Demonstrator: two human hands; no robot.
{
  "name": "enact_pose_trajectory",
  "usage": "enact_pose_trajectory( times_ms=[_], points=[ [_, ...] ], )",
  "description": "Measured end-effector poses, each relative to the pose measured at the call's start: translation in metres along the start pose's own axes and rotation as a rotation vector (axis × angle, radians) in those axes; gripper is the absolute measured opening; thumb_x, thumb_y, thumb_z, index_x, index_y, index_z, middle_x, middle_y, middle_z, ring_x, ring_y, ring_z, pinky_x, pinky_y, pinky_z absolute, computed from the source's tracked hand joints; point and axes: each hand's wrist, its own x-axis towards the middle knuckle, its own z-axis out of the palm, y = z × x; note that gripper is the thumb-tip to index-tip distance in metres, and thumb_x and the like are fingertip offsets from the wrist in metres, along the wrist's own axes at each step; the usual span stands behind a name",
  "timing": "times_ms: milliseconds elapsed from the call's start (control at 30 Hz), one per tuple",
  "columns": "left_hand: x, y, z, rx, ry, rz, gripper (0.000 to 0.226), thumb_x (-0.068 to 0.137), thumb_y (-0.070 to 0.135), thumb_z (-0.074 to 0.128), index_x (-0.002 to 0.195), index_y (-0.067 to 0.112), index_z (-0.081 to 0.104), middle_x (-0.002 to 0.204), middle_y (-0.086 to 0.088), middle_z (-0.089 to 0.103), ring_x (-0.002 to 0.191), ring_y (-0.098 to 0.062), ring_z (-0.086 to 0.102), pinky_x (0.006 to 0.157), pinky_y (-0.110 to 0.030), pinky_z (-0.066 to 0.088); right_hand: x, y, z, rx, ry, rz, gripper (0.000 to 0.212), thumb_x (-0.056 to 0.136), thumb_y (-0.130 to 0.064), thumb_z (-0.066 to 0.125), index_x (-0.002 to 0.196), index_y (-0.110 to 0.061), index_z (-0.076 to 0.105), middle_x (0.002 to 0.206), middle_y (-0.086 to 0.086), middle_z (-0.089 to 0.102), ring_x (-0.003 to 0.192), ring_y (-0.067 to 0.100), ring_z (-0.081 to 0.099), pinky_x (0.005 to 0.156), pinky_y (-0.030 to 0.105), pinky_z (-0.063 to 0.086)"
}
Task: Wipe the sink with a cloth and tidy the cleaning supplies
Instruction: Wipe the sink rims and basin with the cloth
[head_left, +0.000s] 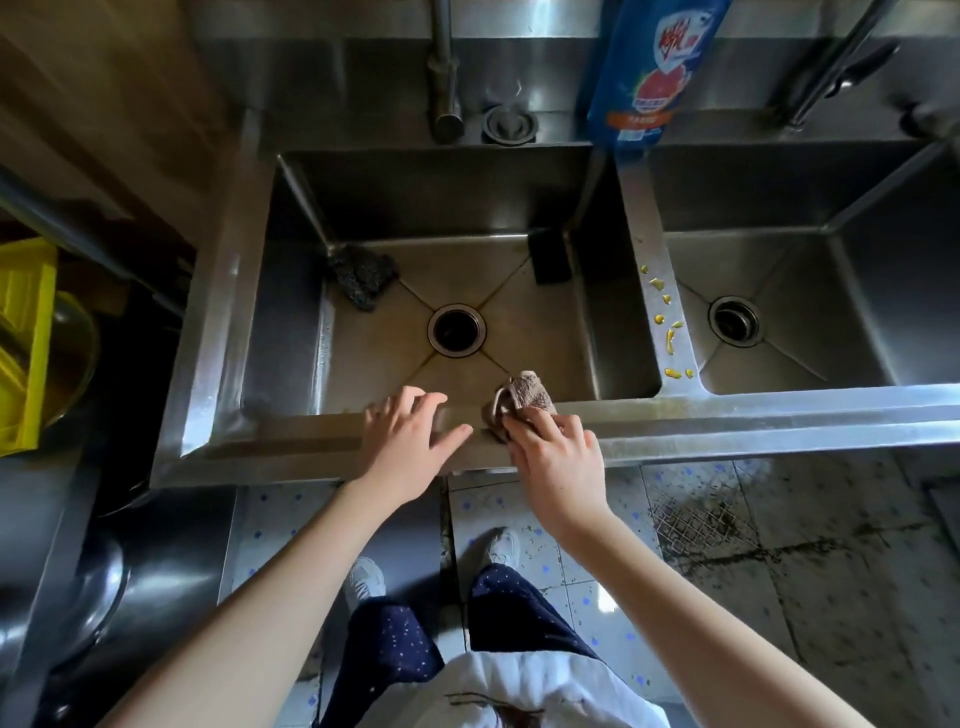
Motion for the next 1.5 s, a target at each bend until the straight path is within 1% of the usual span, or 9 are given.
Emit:
enact_pose_trajectory(
  times_ms=[133,333,500,833,967,1167,1300,1400,1500],
  points=[
    [-0.001,0.009,0.001,0.028,-0.007,0.009,0.059,0.082,0.066,0.037,0.125,0.027,0.05,0.125,0.004,0.045,0.116,-0.021,0.042,0.1,-0.042,0.025,-0.006,0.042,-0.007,-0.02,0.053,0.043,0.034,0.074,-0.019,0.075,0.107,-0.026,0.069,0.103,-0.003,0.067,0.08,0.029,0.059,0.062,0.036,0.047],
    [-0.002,0.025,0.004,0.036,-0.111,0.045,0.059,0.084,0.068,0.035,0.127,0.028,0.043,0.129,0.005,0.043,0.12,-0.021,0.039,0.105,-0.046,0.023,-0.018,0.12,-0.021,-0.007,0.026,0.314,0.025,0.086,-0.019,0.065,0.11,-0.023,0.069,0.114,-0.001,0.066,0.095,0.033,0.057,0.075,0.04,0.045],
    [0.002,0.025,0.0,0.043,-0.157,0.054,0.057,0.083,0.068,0.036,0.123,0.029,0.043,0.129,0.003,0.044,0.12,-0.021,0.038,0.105,-0.047,0.02,-0.016,0.114,-0.024,0.044,-0.014,0.365,0.026,0.087,-0.018,0.062,0.111,-0.025,0.069,0.116,-0.004,0.065,0.099,0.03,0.054,0.076,0.039,0.046],
    [0.006,0.031,0.005,0.106,-0.166,0.029,0.06,0.082,0.071,0.035,0.122,0.027,0.042,0.137,-0.005,0.04,0.129,-0.027,0.035,0.111,-0.056,0.015,-0.014,0.061,-0.023,0.12,-0.056,0.202,0.027,0.09,-0.023,0.058,0.116,-0.028,0.067,0.12,-0.008,0.064,0.102,0.024,0.055,0.081,0.037,0.046],
    [0.004,0.056,0.01,0.059,-0.159,0.032,0.066,0.084,0.067,0.038,0.136,0.028,0.03,0.143,-0.004,0.031,0.133,-0.028,0.03,0.111,-0.055,0.01,-0.017,0.085,-0.029,0.14,-0.058,0.097,0.024,0.089,-0.023,0.061,0.112,-0.026,0.07,0.116,-0.007,0.066,0.097,0.027,0.057,0.078,0.038,0.049],
    [0.016,0.122,0.029,-0.005,-0.119,0.064,0.063,0.085,0.065,0.039,0.135,0.028,0.031,0.138,-0.002,0.035,0.129,-0.026,0.032,0.109,-0.054,0.013,-0.011,0.155,-0.032,0.117,0.016,0.012,0.022,0.08,-0.017,0.072,0.101,-0.023,0.074,0.105,-0.005,0.069,0.087,0.029,0.061,0.069,0.038,0.053],
    [0.028,0.165,0.045,-0.041,-0.135,-0.039,0.045,0.087,0.062,0.037,0.116,0.028,0.046,0.127,-0.002,0.044,0.125,-0.027,0.037,0.109,-0.054,0.014,0.0,0.205,-0.038,0.124,-0.011,-0.146,0.021,0.078,-0.012,0.074,0.096,-0.023,0.075,0.107,-0.005,0.07,0.09,0.028,0.063,0.069,0.038,0.054],
    [0.025,0.187,0.054,-0.032,-0.045,-0.108,0.033,0.088,0.059,0.036,0.092,0.029,0.049,0.11,0.002,0.052,0.11,-0.025,0.046,0.1,-0.049,0.026,0.014,0.227,-0.041,0.18,-0.045,-0.258,0.021,0.078,-0.012,0.074,0.096,-0.022,0.076,0.109,-0.005,0.07,0.095,0.025,0.065,0.074,0.038,0.056],
    [0.02,0.194,0.055,-0.022,0.018,-0.155,0.038,0.09,0.055,0.036,0.107,0.029,0.057,0.113,0.003,0.055,0.104,-0.024,0.052,0.095,-0.047,0.031,0.025,0.236,-0.041,0.218,-0.034,-0.337,0.02,0.076,-0.011,0.077,0.094,-0.021,0.077,0.106,-0.004,0.071,0.093,0.024,0.066,0.074,0.037,0.057]
  ],
)
